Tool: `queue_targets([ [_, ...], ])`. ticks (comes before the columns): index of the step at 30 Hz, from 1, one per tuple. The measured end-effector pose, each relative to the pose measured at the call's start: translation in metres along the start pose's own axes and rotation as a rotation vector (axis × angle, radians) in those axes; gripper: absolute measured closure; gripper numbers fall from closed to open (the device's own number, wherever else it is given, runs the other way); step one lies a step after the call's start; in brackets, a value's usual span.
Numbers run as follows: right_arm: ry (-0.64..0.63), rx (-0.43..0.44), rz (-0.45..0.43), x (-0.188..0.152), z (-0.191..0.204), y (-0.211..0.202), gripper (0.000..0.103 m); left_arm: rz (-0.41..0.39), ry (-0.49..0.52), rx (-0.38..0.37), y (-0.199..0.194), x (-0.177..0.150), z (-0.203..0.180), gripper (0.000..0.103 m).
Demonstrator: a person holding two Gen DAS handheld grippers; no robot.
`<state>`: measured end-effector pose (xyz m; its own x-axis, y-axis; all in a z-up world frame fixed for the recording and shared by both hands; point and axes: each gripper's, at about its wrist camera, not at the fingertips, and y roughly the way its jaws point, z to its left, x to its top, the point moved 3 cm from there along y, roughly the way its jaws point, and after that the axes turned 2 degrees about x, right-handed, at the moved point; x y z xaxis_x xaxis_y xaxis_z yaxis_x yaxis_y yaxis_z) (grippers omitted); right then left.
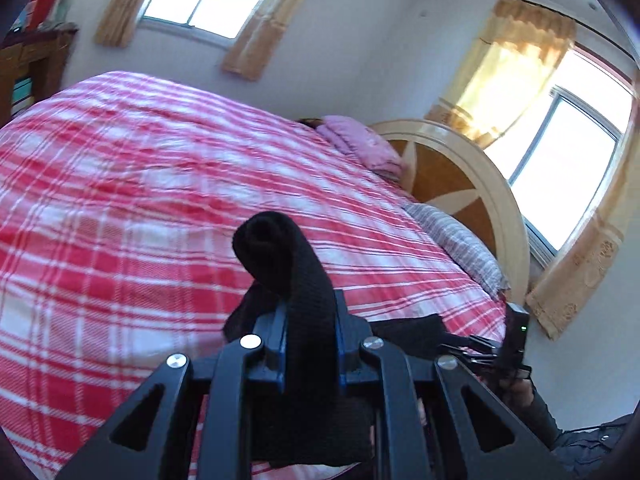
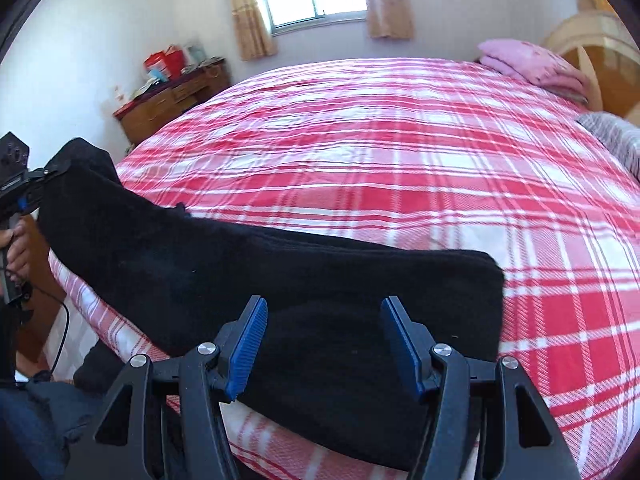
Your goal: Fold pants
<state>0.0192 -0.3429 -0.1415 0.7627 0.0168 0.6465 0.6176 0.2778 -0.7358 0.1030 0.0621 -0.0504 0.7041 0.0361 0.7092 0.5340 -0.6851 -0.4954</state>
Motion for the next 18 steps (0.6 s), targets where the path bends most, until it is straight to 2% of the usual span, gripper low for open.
queue_targets([
  [8,0.037,-0.030,-0.045,0.008,-0.025,-0.020,0.042,0.082,0.098,-0.138,0.052,0.012,-0.082,0.085],
  [14,0.097,-0.065,-0.094,0.016,-0.054,-0.038,0.042,0.153,0.205,-0.167,0.096,0.005,-0.137,0.085],
  [18,0.130,-0.079,-0.104,0.018,-0.070,-0.041,0.042,0.207,0.227,-0.182,0.124,-0.002,-0.159,0.085],
])
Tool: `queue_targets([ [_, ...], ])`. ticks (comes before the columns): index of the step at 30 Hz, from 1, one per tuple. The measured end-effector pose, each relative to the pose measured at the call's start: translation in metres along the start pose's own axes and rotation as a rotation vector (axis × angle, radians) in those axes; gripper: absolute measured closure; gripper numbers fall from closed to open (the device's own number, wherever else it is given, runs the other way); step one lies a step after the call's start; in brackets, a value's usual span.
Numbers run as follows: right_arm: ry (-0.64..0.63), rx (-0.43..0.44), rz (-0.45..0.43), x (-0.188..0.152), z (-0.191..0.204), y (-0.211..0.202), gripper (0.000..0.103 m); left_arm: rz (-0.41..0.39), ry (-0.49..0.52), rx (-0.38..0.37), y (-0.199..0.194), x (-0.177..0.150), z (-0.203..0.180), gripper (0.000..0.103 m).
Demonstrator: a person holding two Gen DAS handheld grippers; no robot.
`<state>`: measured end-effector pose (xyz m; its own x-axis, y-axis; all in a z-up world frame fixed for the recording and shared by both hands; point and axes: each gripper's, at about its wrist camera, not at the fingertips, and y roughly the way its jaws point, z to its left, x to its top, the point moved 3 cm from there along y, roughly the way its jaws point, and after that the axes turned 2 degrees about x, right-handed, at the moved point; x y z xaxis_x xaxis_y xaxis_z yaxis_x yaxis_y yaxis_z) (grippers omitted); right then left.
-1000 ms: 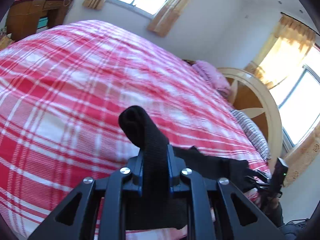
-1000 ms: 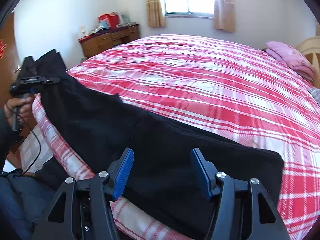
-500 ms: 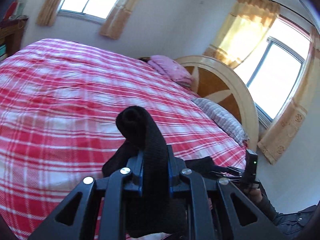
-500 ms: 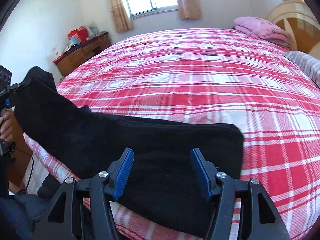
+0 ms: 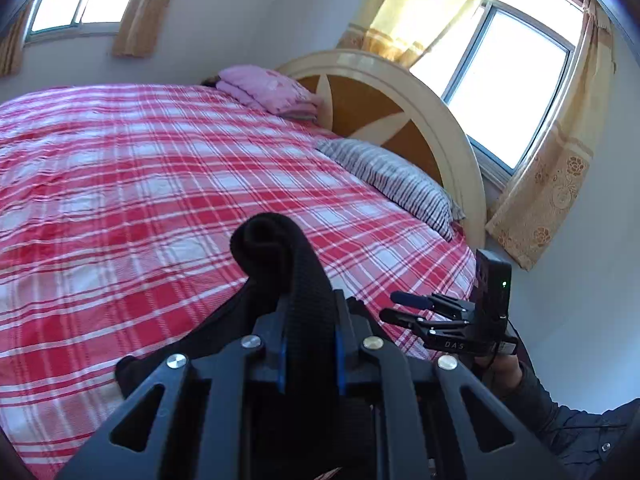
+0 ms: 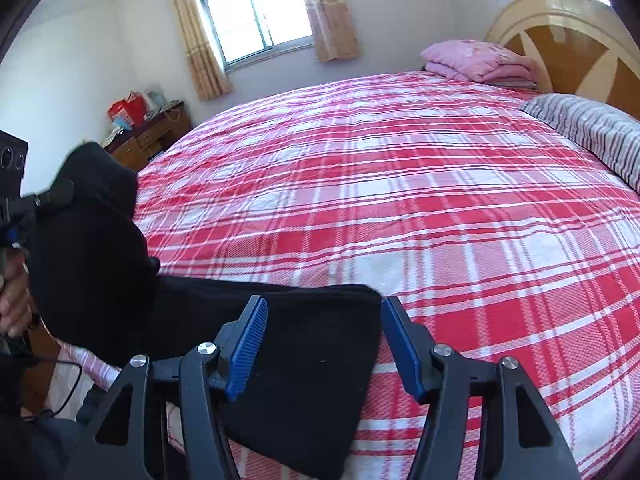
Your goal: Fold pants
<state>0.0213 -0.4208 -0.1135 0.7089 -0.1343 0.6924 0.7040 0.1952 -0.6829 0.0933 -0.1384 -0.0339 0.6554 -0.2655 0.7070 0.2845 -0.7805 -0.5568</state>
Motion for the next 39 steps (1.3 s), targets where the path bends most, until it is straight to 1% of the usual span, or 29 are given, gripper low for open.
queue_targets([
  [5,0.019,-0.018,0.007,0.000,-0.012,0.003,0.042,0.072,0.023,-0.021,0.040,-0.002,-0.019,0.085],
  [10,0.051,-0.042,0.022,-0.001,-0.023,0.008,0.042,0.132,0.056,-0.007,0.074,-0.009,-0.035,0.085],
  [18,0.071,-0.047,0.027,-0.001,-0.029,0.010,0.042,0.239,0.105,0.025,0.124,-0.037,-0.047,0.085],
  [20,0.071,-0.050,0.028,0.000,-0.030,0.010,0.042,0.248,0.125,0.048,0.132,-0.042,-0.051,0.084],
  [23,0.071,-0.057,0.028,0.001,-0.031,0.010,0.042,0.254,0.123,0.053,0.136,-0.040,-0.058,0.081],
  [25,0.075,-0.066,0.020,0.002,-0.035,0.008,0.042,0.211,0.124,0.009,0.125,-0.033,-0.071,0.080],
  [26,0.081,-0.074,0.014,0.004,-0.038,0.005,0.042,0.174,0.137,-0.018,0.115,-0.028,-0.079,0.078],
  [27,0.085,-0.079,0.011,0.005,-0.040,0.004,0.042,0.142,0.154,-0.027,0.106,-0.025,-0.084,0.068],
  [28,0.093,-0.087,0.003,0.007,-0.044,0.001,0.042,0.114,0.169,-0.024,0.098,-0.022,-0.088,0.053],
  [29,0.100,-0.091,-0.003,0.008,-0.046,-0.002,0.042,0.076,0.183,-0.012,0.086,-0.019,-0.091,0.046],
  [30,0.109,-0.093,-0.010,0.010,-0.048,-0.004,0.042,0.054,0.187,-0.005,0.080,-0.017,-0.091,0.037],
  [31,0.117,-0.089,-0.017,0.012,-0.049,-0.008,0.042,0.025,0.187,0.005,0.070,-0.015,-0.088,0.033],
  [33,0.121,-0.061,-0.021,0.015,-0.045,-0.015,0.042,0.018,0.178,0.030,0.061,-0.015,-0.078,0.032],
  [34,0.116,-0.032,-0.017,0.016,-0.041,-0.018,0.042,0.018,0.171,0.056,0.057,-0.017,-0.069,0.032],
  [35,0.096,0.016,0.000,0.017,-0.031,-0.020,0.042,0.019,0.165,0.078,0.054,-0.020,-0.061,0.032],
  [38,0.023,0.112,0.026,0.013,-0.001,-0.022,0.042,0.034,0.127,0.183,0.046,-0.040,-0.025,0.031],
  [39,0.005,0.126,0.033,0.011,0.006,-0.021,0.042,0.041,0.108,0.211,0.045,-0.047,-0.014,0.028],
])
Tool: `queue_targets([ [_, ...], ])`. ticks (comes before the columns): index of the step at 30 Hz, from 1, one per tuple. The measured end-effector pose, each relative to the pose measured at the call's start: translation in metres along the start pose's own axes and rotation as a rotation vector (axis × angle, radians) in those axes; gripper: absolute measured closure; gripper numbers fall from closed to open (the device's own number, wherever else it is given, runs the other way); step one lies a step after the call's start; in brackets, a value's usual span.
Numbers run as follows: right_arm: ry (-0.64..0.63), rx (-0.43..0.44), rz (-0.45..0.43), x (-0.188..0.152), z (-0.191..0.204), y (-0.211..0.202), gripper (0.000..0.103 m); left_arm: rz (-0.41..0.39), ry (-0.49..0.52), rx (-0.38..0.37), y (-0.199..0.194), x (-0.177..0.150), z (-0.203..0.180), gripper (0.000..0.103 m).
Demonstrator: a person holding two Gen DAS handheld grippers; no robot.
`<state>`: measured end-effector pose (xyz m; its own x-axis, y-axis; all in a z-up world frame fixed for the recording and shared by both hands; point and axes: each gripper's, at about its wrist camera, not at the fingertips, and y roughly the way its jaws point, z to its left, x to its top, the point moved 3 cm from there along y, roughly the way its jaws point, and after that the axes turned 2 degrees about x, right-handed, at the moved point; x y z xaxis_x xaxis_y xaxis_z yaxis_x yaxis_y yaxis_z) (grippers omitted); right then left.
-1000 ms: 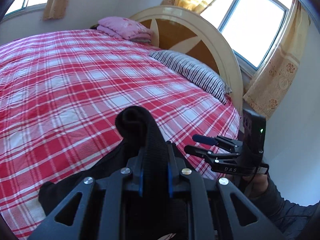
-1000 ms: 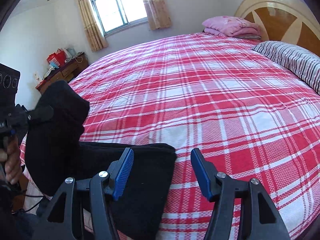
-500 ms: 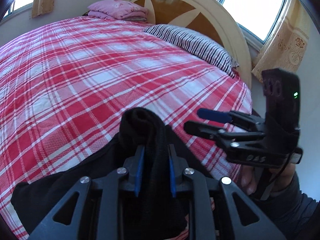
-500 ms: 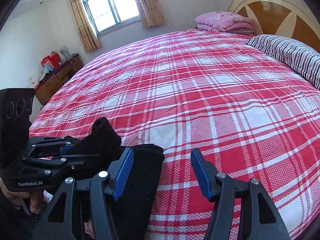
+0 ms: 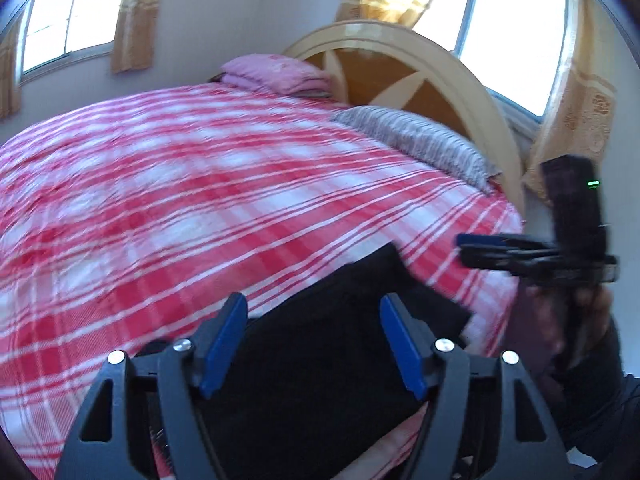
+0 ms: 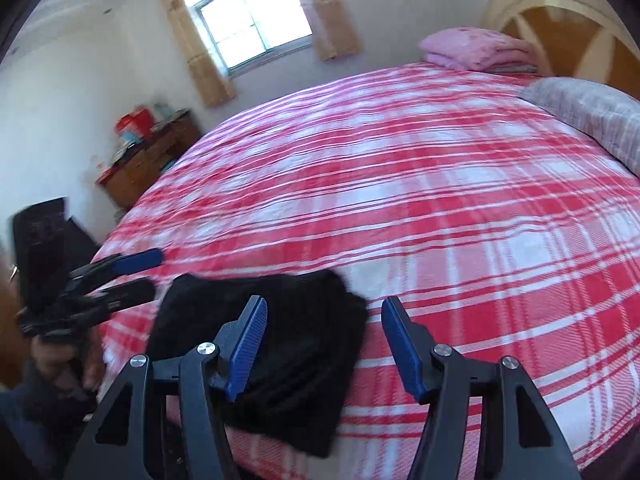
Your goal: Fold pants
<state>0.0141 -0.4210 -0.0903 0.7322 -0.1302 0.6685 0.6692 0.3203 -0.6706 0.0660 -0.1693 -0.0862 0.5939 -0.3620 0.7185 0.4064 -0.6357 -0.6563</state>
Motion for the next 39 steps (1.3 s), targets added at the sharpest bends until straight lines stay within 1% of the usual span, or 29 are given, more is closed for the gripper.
queue_targets([
  [2,-0.069,0.009,0.067,-0.009,0.020,0.015,0.042,0.026,-0.032,0.054,0.006,-0.016,0.018,0.027],
  [3,-0.098,-0.014,0.103,-0.015,0.025,0.022,0.042,0.035,-0.042,0.084,0.008,-0.021,0.025,0.027],
  [4,-0.134,-0.076,0.164,-0.024,0.028,0.034,0.042,0.041,-0.053,0.110,0.011,-0.026,0.031,0.027],
  [6,-0.166,-0.158,0.231,-0.034,0.024,0.045,0.042,0.051,-0.054,0.142,0.014,-0.033,0.040,0.027],
  [8,-0.162,-0.187,0.274,-0.041,0.015,0.048,0.042,0.075,-0.047,0.185,0.023,-0.038,0.045,0.027],
  [11,-0.117,-0.175,0.296,-0.045,-0.002,0.046,0.041,0.088,-0.037,0.193,0.030,-0.045,0.048,0.026],
  [13,-0.096,-0.143,0.315,-0.047,-0.013,0.048,0.040,0.087,-0.022,0.197,0.033,-0.047,0.046,0.020],
  [14,-0.087,-0.131,0.316,-0.049,-0.015,0.047,0.039,0.087,-0.011,0.201,0.035,-0.048,0.045,0.018],
  [16,-0.078,-0.109,0.314,-0.050,-0.015,0.047,0.038,0.089,-0.007,0.213,0.033,-0.052,0.048,0.008],
  [19,-0.085,-0.112,0.306,-0.046,-0.011,0.040,0.038,0.087,-0.029,0.206,0.032,-0.054,0.053,0.008],
  [20,-0.088,-0.117,0.284,-0.042,-0.008,0.036,0.038,0.087,-0.036,0.206,0.032,-0.054,0.054,0.008],
  [22,-0.084,-0.122,0.210,-0.029,-0.002,0.028,0.037,0.082,-0.046,0.205,0.030,-0.053,0.054,0.008],
  [24,-0.054,-0.079,0.115,-0.014,0.006,0.018,0.037,0.083,-0.047,0.207,0.030,-0.054,0.053,0.008],
  [25,-0.025,-0.021,0.067,-0.006,0.012,0.016,0.037,0.081,-0.044,0.207,0.030,-0.053,0.053,0.008],
  [28,0.003,0.092,0.015,0.006,0.029,0.027,0.037,0.085,-0.039,0.208,0.031,-0.054,0.052,0.007],
  [29,0.011,0.118,0.017,0.007,0.033,0.034,0.037,0.084,-0.040,0.206,0.031,-0.054,0.052,0.007],
  [30,0.022,0.150,0.041,0.007,0.036,0.045,0.037,0.083,-0.043,0.204,0.031,-0.054,0.052,0.007],
  [31,0.030,0.158,0.054,0.007,0.038,0.053,0.037,0.084,-0.044,0.204,0.031,-0.054,0.053,0.006],
  [33,0.055,0.148,0.081,0.003,0.035,0.073,0.037,0.085,-0.049,0.204,0.032,-0.055,0.053,0.005],
  [35,0.088,0.108,0.113,-0.002,0.024,0.089,0.037,0.084,-0.053,0.203,0.033,-0.055,0.054,0.004],
  [36,0.107,0.105,0.119,-0.003,0.017,0.095,0.037,0.085,-0.055,0.201,0.034,-0.056,0.054,0.004],
  [37,0.132,0.125,0.123,-0.005,0.011,0.098,0.037,0.086,-0.055,0.201,0.034,-0.056,0.054,0.004],
  [39,0.141,0.144,0.122,-0.004,0.006,0.099,0.037,0.088,-0.053,0.204,0.035,-0.057,0.053,0.004],
])
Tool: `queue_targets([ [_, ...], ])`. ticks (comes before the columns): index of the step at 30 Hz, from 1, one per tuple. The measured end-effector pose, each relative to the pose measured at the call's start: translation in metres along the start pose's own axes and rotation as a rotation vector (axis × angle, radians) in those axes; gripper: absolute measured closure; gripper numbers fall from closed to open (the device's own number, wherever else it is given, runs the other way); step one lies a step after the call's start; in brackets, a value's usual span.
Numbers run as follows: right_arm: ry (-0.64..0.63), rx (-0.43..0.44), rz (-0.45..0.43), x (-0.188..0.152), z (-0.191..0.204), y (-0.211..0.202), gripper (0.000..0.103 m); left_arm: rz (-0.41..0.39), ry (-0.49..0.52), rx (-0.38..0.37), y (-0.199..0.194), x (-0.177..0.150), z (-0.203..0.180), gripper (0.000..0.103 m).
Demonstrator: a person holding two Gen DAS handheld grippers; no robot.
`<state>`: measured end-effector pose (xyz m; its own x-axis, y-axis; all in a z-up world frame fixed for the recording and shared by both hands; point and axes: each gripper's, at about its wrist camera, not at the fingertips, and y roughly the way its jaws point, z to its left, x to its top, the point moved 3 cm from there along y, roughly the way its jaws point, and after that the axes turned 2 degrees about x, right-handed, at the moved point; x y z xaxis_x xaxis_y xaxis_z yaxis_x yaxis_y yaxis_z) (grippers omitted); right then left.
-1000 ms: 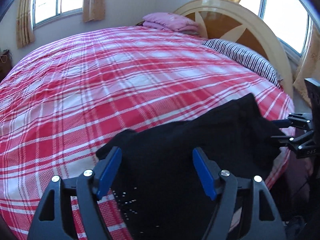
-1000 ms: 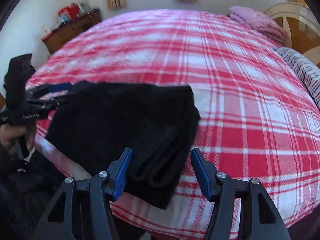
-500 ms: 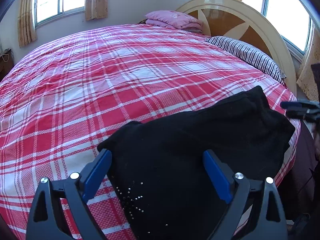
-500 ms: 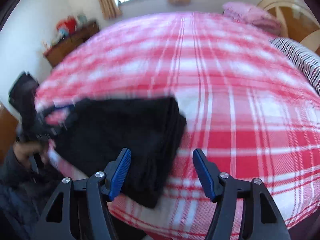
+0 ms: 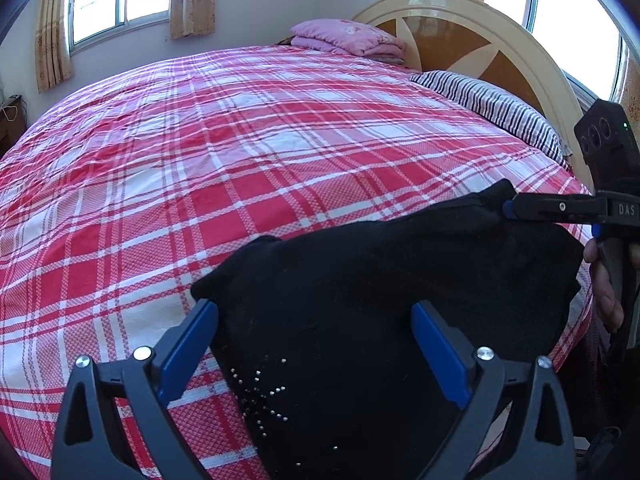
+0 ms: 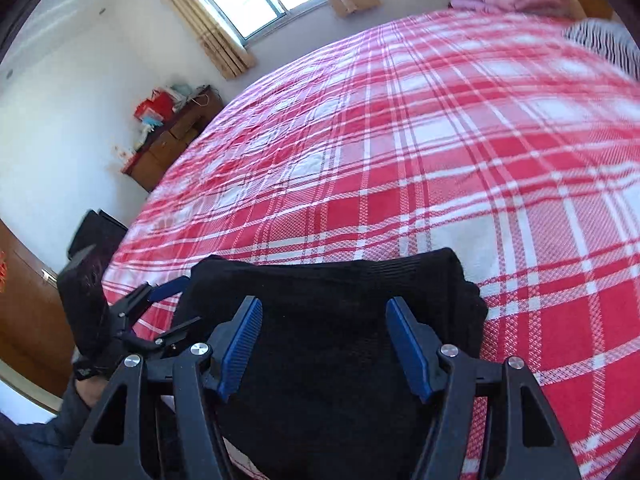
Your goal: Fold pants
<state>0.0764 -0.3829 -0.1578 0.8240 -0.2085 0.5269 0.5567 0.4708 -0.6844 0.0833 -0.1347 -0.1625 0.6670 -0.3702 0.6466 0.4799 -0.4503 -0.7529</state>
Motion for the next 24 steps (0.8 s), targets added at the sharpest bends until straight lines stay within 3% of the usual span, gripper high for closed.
queue_targets([
  [6,-0.045,-0.032,-0.004,-0.004,0.008,-0.005,0.037,0.008,-0.007,-0.002,-0.002,0.000,0.002,0.003],
  [9,-0.102,-0.122,-0.019,-0.010,0.020,-0.017,0.037,0.014,-0.013,-0.005,-0.006,-0.002,0.003,0.003],
  [14,-0.208,-0.178,-0.038,-0.037,0.037,-0.047,0.037,0.033,-0.013,-0.022,-0.017,-0.014,0.005,0.003],
  [20,-0.332,-0.417,0.115,-0.068,0.025,-0.025,0.037,0.082,0.061,-0.014,-0.017,-0.041,-0.009,0.003],
  [24,-0.313,-0.405,0.124,-0.064,0.023,-0.035,0.037,0.096,0.030,-0.044,-0.014,-0.048,-0.006,0.001],
])
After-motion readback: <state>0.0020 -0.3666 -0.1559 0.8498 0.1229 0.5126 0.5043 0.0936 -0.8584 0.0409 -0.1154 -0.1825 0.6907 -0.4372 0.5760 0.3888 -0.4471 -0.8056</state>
